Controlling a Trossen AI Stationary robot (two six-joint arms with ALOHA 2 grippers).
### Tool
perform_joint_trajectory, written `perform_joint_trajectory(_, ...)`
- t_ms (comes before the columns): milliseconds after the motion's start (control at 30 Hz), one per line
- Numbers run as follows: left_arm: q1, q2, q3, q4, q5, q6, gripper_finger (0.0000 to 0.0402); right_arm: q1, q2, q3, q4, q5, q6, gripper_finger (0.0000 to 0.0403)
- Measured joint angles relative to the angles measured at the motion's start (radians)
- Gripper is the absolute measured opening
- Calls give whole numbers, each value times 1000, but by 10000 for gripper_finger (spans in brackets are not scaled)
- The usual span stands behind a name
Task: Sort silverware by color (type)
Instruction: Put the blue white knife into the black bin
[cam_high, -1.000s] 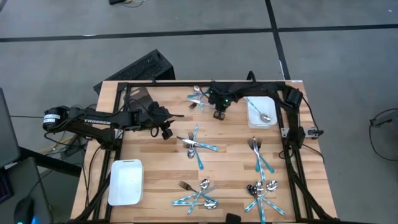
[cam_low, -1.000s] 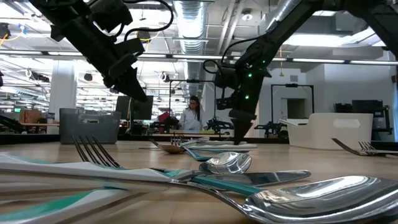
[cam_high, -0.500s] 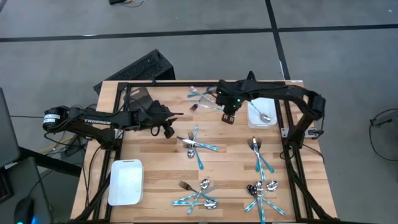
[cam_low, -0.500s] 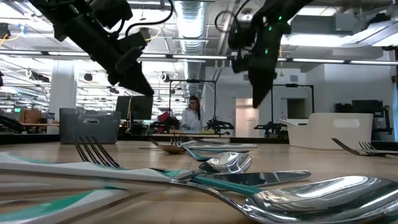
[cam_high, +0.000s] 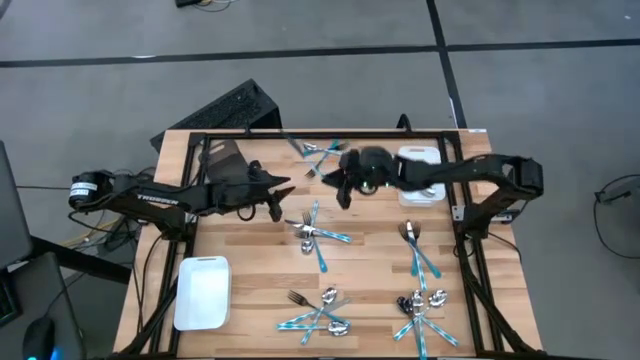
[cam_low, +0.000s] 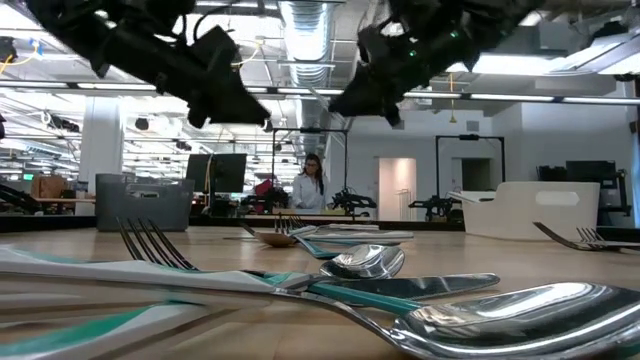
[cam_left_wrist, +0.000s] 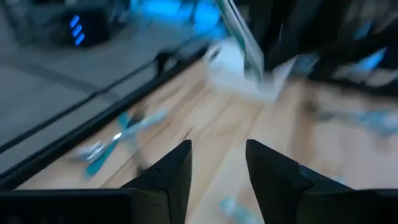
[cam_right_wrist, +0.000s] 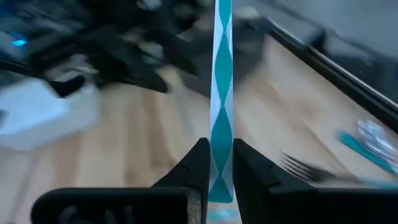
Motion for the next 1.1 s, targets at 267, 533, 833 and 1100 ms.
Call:
perform_joint_trajectory(267, -13, 56, -87, 407, 191, 36, 179, 167, 141, -62, 370, 130, 17, 74)
perform_joint_trajectory(533, -64, 163, -28, 458, 240, 88, 180, 244, 214, -49, 407, 245, 15, 75)
perform_joint_trajectory(833, -68, 181, -4, 455, 244, 63, 78, 281, 196, -47, 432, 303, -16, 76)
perform_joint_trajectory(1100, -71, 153, -2, 392, 232, 5, 25, 291, 174, -47, 407, 326, -21, 91)
